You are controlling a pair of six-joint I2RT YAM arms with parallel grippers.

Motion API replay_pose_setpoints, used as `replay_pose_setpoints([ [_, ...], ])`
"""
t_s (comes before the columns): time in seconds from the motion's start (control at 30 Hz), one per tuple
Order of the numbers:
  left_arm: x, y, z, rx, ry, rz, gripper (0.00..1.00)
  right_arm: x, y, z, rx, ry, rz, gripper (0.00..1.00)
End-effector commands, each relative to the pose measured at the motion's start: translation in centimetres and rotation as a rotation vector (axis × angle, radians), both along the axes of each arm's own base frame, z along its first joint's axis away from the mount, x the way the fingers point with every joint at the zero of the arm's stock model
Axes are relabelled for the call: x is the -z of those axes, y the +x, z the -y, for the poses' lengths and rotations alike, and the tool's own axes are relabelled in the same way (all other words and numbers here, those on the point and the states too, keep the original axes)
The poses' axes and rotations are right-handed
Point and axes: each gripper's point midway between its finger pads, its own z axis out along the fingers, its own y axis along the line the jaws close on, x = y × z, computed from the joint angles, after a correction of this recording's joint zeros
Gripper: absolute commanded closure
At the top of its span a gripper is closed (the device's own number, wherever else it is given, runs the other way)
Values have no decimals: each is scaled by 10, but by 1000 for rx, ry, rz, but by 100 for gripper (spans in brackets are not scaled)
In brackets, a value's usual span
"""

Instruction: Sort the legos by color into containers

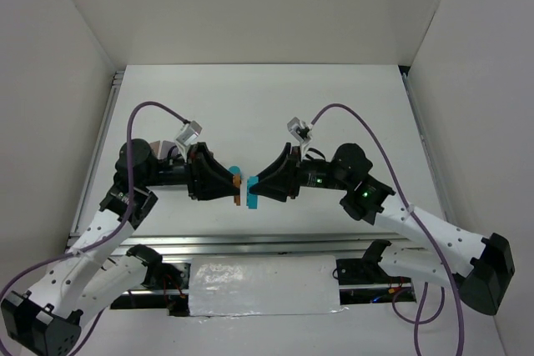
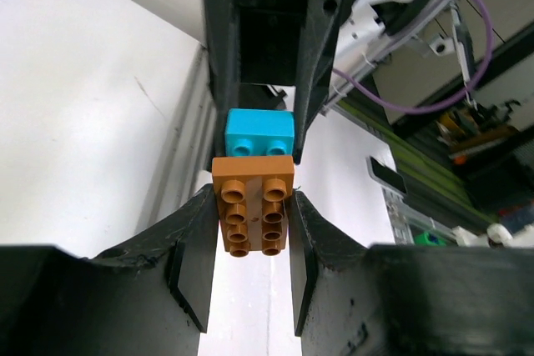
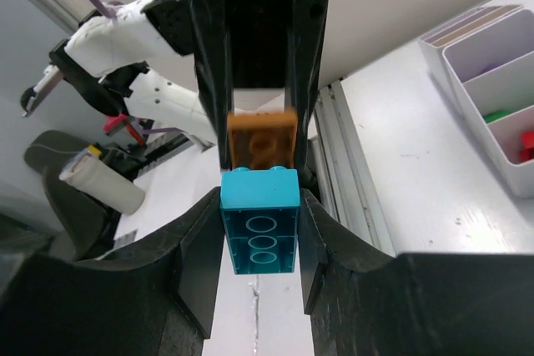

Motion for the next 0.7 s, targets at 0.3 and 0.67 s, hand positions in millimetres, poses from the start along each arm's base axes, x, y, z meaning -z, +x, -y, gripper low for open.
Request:
replay_pose_setpoints([
  [0.3, -4, 37, -40, -302, 133, -87, 100, 20, 23, 39, 185, -63, 83, 100],
  [0.67, 32, 160, -320, -1896, 564, -71, 100, 46, 32, 47, 249, -111, 90, 100],
])
